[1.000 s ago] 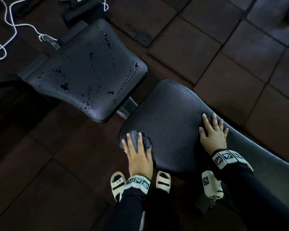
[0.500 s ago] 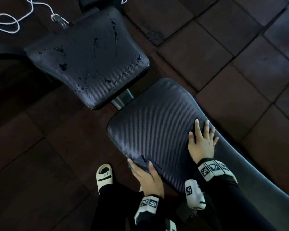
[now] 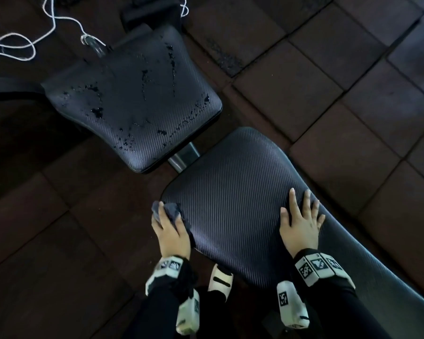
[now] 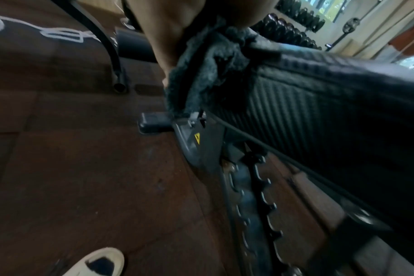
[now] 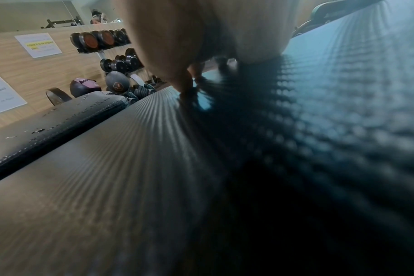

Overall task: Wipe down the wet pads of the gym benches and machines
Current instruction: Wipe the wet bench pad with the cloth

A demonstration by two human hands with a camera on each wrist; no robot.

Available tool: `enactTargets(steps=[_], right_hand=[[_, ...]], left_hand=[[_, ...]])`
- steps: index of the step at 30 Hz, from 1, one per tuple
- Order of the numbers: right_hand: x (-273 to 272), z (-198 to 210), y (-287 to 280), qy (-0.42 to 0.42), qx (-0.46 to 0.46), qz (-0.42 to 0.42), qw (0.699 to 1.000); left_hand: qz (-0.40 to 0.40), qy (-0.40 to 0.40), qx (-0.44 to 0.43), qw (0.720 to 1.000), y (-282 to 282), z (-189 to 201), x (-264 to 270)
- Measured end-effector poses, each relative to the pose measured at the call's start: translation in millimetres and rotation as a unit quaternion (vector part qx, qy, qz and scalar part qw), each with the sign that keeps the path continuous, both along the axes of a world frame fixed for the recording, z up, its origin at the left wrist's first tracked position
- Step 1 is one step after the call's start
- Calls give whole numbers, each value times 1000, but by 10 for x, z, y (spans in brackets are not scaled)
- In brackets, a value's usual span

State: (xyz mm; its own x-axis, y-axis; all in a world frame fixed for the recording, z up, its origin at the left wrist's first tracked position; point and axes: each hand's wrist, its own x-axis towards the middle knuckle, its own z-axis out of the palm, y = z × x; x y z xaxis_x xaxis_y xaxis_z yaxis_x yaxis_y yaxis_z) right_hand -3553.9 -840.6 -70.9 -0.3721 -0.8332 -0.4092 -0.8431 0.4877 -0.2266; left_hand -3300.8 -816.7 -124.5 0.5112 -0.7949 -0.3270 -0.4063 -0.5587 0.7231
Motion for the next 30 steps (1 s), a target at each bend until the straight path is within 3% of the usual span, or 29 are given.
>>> enactTargets(steps=[3, 6, 9, 12, 17, 24, 27, 30], right_hand=[[10, 16, -2, 2, 4, -3, 1000], [14, 23, -12, -1, 11, -8, 1000], [17, 14, -11, 1, 4, -14, 1000], [40, 7, -1, 4, -3, -18, 1000], [36, 5, -3, -2, -3, -26, 1000], [37, -39, 10, 4, -15, -26, 1000], [29, -66, 25, 12, -24, -16, 1000], [14, -84, 38, 3, -29, -16, 999]], left_hand=[[-30, 12, -2, 999, 160, 52, -96], [-67, -15, 8, 998, -43, -16, 69], [-158, -69, 25, 985, -485, -101, 353], [-259, -75, 70, 961, -842, -118, 529], [-291, -77, 78, 950, -962, -106, 522], [-436, -112, 82, 889, -1945, -122, -286], [-463, -98, 89, 876, -2326, -88, -708], [-475, -95, 82, 871, -2412, -73, -803]])
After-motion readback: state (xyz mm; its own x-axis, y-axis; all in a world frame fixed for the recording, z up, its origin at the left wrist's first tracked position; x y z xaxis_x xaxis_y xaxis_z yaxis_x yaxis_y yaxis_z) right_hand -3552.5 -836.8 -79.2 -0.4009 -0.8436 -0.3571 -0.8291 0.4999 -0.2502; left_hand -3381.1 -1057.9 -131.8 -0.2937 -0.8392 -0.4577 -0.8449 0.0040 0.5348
